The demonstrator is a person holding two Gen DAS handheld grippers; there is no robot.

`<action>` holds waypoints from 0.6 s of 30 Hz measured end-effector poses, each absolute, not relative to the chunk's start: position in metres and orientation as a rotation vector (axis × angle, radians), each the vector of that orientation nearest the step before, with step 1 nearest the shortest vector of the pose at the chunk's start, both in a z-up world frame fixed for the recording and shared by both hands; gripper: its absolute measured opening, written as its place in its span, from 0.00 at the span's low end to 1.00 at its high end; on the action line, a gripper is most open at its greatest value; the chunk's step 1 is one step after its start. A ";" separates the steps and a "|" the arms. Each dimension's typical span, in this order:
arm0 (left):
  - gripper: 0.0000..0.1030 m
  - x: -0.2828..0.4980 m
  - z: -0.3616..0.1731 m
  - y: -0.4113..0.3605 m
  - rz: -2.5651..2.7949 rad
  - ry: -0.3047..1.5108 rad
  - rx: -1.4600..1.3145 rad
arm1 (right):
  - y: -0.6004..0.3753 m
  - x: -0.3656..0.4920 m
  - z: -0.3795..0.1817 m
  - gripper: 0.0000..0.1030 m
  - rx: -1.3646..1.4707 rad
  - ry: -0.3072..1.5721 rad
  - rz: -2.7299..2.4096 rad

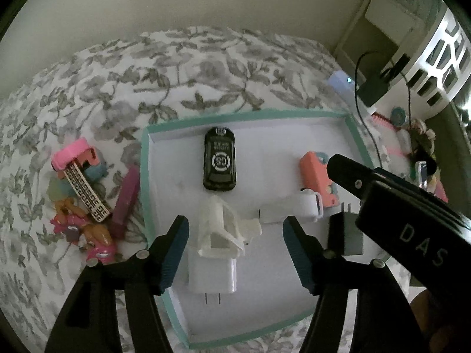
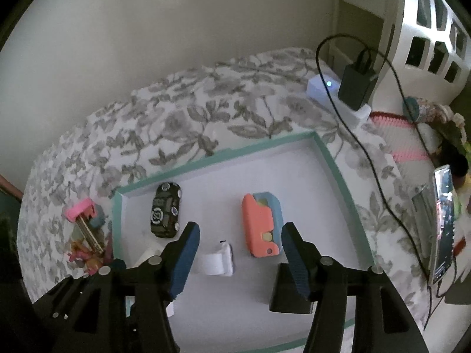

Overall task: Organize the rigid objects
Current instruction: 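Move both tools back over the remaining pile of items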

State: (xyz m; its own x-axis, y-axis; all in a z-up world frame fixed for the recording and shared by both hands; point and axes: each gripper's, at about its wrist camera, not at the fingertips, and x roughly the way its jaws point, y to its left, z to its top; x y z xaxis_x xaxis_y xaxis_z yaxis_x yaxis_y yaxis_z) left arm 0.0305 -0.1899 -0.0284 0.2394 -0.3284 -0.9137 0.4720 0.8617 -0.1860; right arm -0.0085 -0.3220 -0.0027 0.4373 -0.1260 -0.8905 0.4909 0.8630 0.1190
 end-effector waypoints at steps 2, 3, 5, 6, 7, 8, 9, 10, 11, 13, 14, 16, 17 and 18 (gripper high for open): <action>0.66 0.032 -0.021 -0.186 -0.548 1.197 0.121 | -0.322 -0.009 0.003 0.60 0.387 1.036 -0.398; 0.66 0.033 -0.018 -0.184 -0.545 1.191 0.114 | -0.321 -0.010 0.007 0.60 0.386 1.024 -0.401; 0.66 0.035 -0.012 -0.180 -0.537 1.181 0.101 | -0.321 -0.011 0.013 0.60 0.383 1.006 -0.401; 0.66 0.037 -0.009 -0.176 -0.529 1.175 0.088 | -0.321 -0.012 0.016 0.60 0.382 0.996 -0.402; 0.66 0.038 -0.007 -0.173 -0.522 1.172 0.077 | -0.320 -0.013 0.019 0.60 0.380 0.987 -0.402; 0.66 0.040 -0.004 -0.170 -0.515 1.169 0.066 | -0.320 -0.013 0.022 0.60 0.377 0.981 -0.402; 0.66 0.042 -0.002 -0.166 -0.507 1.163 0.053 | -0.319 -0.014 0.025 0.60 0.373 0.974 -0.402; 0.66 0.044 0.000 -0.162 -0.499 1.158 0.041 | -0.318 -0.014 0.027 0.60 0.369 0.971 -0.402; 0.66 0.046 0.003 -0.158 -0.498 1.154 0.025 | -0.318 -0.014 0.028 0.60 0.366 0.968 -0.402; 0.66 0.049 0.006 -0.150 -0.486 1.147 -0.002 | -0.315 -0.014 0.030 0.60 0.358 0.964 -0.399; 0.66 0.050 0.008 -0.147 -0.480 1.145 -0.012 | -0.315 -0.014 0.030 0.60 0.354 0.964 -0.397; 0.66 0.054 0.010 -0.138 -0.458 1.139 -0.037 | -0.313 -0.014 0.032 0.60 0.345 0.963 -0.394; 0.66 0.055 0.011 -0.134 -0.446 1.138 -0.047 | -0.312 -0.014 0.032 0.60 0.342 0.964 -0.392; 0.66 0.058 0.012 -0.129 -0.431 1.132 -0.059 | -0.311 -0.013 0.032 0.60 0.338 0.965 -0.391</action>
State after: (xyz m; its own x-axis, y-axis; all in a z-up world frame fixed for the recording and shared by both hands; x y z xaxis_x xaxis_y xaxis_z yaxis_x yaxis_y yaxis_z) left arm 0.0577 -0.1290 0.0122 0.3516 -0.3623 -0.8632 0.3035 0.9164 -0.2611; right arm -0.0132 -0.3108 0.0321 0.5104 -0.1701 -0.8430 0.4646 0.8794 0.1039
